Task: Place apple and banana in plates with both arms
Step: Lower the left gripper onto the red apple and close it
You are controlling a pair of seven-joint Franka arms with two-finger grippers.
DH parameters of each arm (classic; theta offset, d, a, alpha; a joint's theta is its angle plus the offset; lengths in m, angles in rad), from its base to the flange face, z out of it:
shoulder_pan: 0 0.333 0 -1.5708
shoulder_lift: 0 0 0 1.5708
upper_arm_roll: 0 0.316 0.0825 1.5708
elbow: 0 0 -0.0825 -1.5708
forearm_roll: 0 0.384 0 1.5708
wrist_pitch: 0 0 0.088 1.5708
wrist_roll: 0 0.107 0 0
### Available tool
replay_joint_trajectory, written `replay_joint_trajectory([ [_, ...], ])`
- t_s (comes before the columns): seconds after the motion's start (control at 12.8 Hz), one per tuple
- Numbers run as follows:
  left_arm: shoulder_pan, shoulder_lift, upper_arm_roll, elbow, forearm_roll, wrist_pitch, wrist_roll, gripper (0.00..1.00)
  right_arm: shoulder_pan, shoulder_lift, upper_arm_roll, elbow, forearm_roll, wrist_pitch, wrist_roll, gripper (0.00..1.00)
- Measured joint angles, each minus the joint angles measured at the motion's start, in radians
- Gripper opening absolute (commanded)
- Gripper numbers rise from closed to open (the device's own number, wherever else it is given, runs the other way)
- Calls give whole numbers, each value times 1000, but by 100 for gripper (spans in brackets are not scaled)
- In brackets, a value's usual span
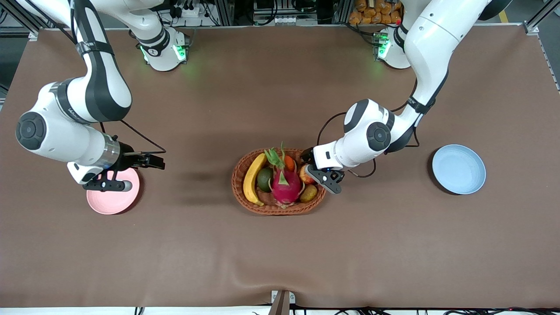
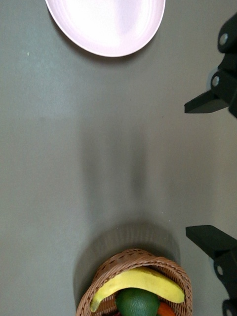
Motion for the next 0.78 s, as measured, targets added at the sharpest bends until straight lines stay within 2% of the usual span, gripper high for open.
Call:
replay_joint_trajectory([
  [0.23, -1, 22, 0, 0, 1, 24, 5, 100, 10, 11, 0, 0, 62, 26, 24, 100],
  [0.78, -4, 56, -1, 0, 1, 56, 23, 100, 21, 29, -2, 0, 69, 28, 58, 100],
])
